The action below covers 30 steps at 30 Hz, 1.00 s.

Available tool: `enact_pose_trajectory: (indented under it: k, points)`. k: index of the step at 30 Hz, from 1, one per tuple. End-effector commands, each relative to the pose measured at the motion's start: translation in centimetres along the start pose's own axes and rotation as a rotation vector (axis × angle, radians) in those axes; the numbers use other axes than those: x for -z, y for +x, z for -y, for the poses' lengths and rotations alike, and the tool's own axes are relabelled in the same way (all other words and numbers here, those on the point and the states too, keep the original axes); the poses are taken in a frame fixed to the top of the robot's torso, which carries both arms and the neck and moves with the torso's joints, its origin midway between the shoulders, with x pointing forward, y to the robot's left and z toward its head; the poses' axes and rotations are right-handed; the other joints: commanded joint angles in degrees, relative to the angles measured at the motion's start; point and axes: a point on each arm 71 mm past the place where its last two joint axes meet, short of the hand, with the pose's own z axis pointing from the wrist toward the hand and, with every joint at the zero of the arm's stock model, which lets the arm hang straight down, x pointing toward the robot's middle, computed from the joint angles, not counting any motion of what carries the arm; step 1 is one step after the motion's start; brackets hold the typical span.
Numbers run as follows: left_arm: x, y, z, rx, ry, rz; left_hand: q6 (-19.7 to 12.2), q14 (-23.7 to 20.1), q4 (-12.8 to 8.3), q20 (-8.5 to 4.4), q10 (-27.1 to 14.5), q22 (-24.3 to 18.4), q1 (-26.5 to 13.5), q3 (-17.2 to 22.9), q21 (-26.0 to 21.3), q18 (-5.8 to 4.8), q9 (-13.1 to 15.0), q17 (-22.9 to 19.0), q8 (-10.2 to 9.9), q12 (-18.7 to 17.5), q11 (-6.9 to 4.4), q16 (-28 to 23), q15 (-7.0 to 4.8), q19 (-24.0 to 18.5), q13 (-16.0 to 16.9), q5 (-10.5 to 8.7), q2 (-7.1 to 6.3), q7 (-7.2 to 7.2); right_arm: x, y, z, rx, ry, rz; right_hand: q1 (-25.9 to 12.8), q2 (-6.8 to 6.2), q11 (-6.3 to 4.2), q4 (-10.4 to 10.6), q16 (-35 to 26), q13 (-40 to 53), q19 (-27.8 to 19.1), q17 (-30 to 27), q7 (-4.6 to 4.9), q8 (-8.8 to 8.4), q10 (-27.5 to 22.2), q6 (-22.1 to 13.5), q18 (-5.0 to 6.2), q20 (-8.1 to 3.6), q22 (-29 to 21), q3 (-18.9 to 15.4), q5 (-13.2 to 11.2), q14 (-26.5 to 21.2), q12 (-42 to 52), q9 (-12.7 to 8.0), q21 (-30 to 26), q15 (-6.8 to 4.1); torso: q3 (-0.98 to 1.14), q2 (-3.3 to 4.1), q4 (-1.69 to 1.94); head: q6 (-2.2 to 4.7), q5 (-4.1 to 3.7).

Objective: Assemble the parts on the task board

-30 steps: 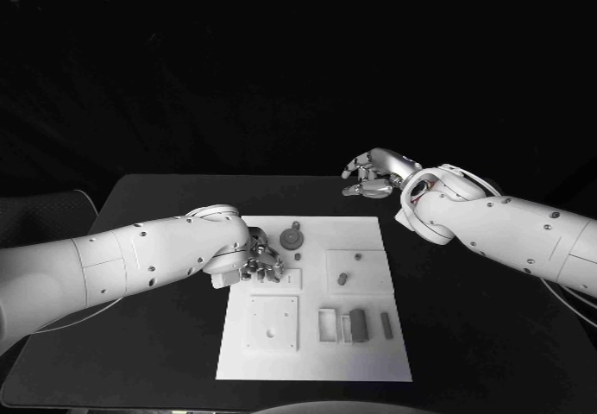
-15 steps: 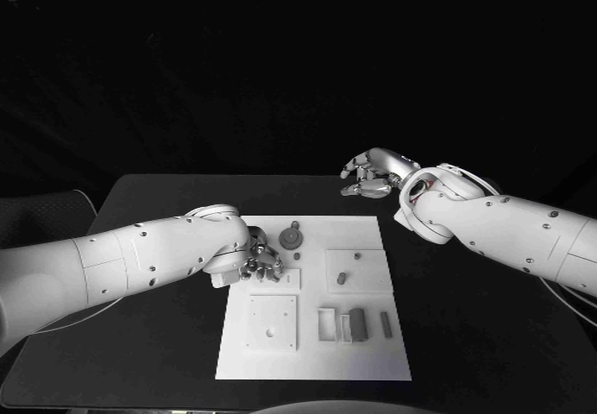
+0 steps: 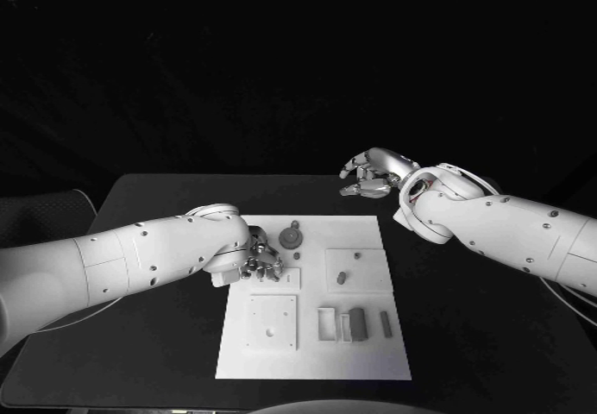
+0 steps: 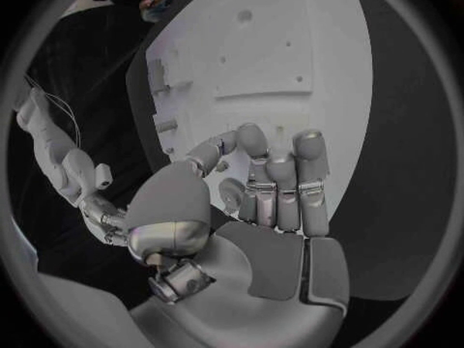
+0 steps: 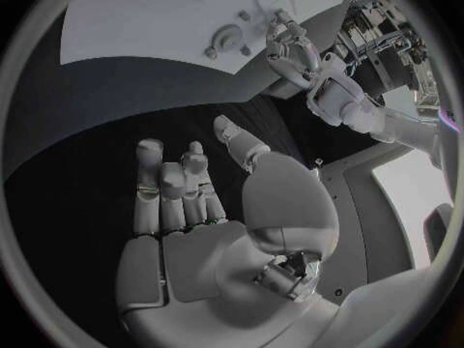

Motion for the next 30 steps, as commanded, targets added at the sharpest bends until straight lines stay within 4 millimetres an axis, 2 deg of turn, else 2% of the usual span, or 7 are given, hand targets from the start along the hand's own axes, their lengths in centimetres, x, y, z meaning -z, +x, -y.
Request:
enact_pose_trajectory:
  k: [1, 10, 11, 15, 17, 22, 30]
  points:
    - [-0.11, 0.39, 0.1, -0.027, 0.002, -0.021, 6.04, 0.14, -2.76, -0.66, -0.61, 1.22, 0.29, 3.05, 0.22, 1.24, 0.18, -0.11, 0.33, 0.3, -0.6, 0.24, -1.74, -0.41, -0.09, -0.15, 0.54, -2.99, 0.02, 0.09, -0.1, -0.001, -0.003, -0.013, -0.35, 0.15, 0.06, 0.25, -0.22, -0.07, -0.12, 0.08, 0.64, -0.33, -0.4, -0.27, 2.34, -0.42, 0.31, -0.21, 0.23, 0.27, 0.35, -0.09, -0.36, -0.26, 0.0, -0.01, 0.0, -0.05, 0.0]
    - [-0.17, 0.41, 0.11, -0.023, 0.004, -0.017, 6.01, 0.07, -2.36, -0.65, -0.7, 1.21, 0.05, 2.86, 0.37, 1.23, 0.36, -0.37, 0.48, 0.65, -0.62, 0.51, -1.76, -0.45, -0.25, -0.66, 0.24, -3.01, 0.04, 0.11, -0.15, -0.002, -0.004, -0.014, -0.37, 0.15, 0.07, 0.27, -0.22, -0.11, -0.13, 0.09, 0.64, -0.33, -0.43, -0.27, 2.34, -0.42, 0.31, -0.21, 0.23, 0.25, 0.39, -0.1, -0.37, -0.26, 0.0, -0.01, 0.01, -0.05, -0.03]
    - [-0.17, 0.41, 0.12, -0.023, 0.004, -0.017, 6.0, 0.04, -2.23, -0.66, -0.74, 1.2, 0.05, 2.83, 0.41, 1.24, 0.43, -0.46, 0.53, 0.77, -0.63, 0.61, -1.77, -0.47, -0.32, -1.01, 0.16, -3.03, 0.04, 0.11, -0.15, -0.002, -0.004, -0.014, -0.37, 0.15, 0.07, 0.27, -0.22, -0.11, -0.13, 0.09, 0.64, -0.33, -0.43, -0.27, 2.34, -0.42, 0.31, -0.21, 0.23, 0.25, 0.39, -0.1, -0.37, -0.26, -0.01, -0.01, 0.02, -0.06, -0.04]
    - [-0.19, 0.42, 0.16, -0.021, 0.006, -0.014, 5.89, -0.16, -1.51, -0.69, -1.0, 1.15, 0.19, 2.74, 0.64, 1.31, 0.74, -1.14, 0.73, 1.48, -0.69, 1.17, -1.85, -0.59, -0.8, -4.64, -0.44, -3.09, 0.04, 0.12, -0.17, -0.002, -0.005, -0.015, -0.38, 0.16, 0.07, 0.28, -0.22, -0.13, -0.13, 0.09, 0.64, -0.33, -0.44, -0.27, 2.34, -0.42, 0.31, -0.21, 0.23, 0.25, 0.4, -0.1, -0.37, -0.26, -0.03, -0.01, 0.0, -0.13, -0.06]
    - [-0.2, 0.41, 0.17, -0.019, 0.007, -0.011, 5.87, -0.17, -1.43, -0.7, -1.01, 1.15, 0.18, 2.73, 0.66, 1.31, 0.76, -1.2, 0.73, 1.53, -0.69, 1.22, -1.85, -0.6, -0.84, -4.86, -0.51, -3.08, 0.04, 0.12, -0.17, -0.002, -0.005, -0.015, -0.38, 0.16, 0.07, 0.28, -0.22, -0.13, -0.13, 0.09, 0.64, -0.33, -0.44, -0.27, 2.34, -0.41, 0.32, -0.21, 0.23, 0.25, 0.4, -0.1, -0.37, -0.26, -0.01, -0.01, 0.0, -0.12, -0.07]
    - [-0.23, 0.45, 0.23, -0.019, 0.011, -0.013, 5.81, -0.32, -0.25, -0.71, -1.2, 1.11, -0.14, 2.42, 0.79, 1.37, 0.93, -1.82, 0.82, 2.08, -0.73, 1.67, -1.9, -0.66, -1.34, -7.89, -1.76, -3.12, 0.05, 0.13, -0.17, -0.002, -0.005, -0.017, -0.43, 0.18, 0.07, 0.33, -0.22, -0.16, -0.14, 0.1, 0.65, -0.33, -0.46, -0.27, 2.34, -0.41, 0.32, -0.21, 0.23, 0.24, 0.43, -0.11, -0.38, -0.25, -0.02, -0.01, 0.02, -0.17, -0.09]
    - [-0.25, 0.47, 0.26, -0.018, 0.014, -0.012, 5.77, -0.43, 0.8, -0.7, -1.32, 1.09, -0.66, 2.06, 0.87, 1.39, 1.02, -2.28, 0.84, 2.47, -0.75, 2.01, -1.92, -0.71, -1.73, -9.2, -3.0, -3.13, 0.06, 0.12, -0.14, -0.002, -0.004, -0.017, -0.48, 0.2, 0.08, 0.38, -0.23, -0.2, -0.14, 0.1, 0.65, -0.33, -0.49, -0.28, 2.34, -0.4, 0.32, -0.21, 0.23, 0.22, 0.46, -0.12, -0.38, -0.25, 0.01, 0.0, 0.0, -0.22, -0.14]
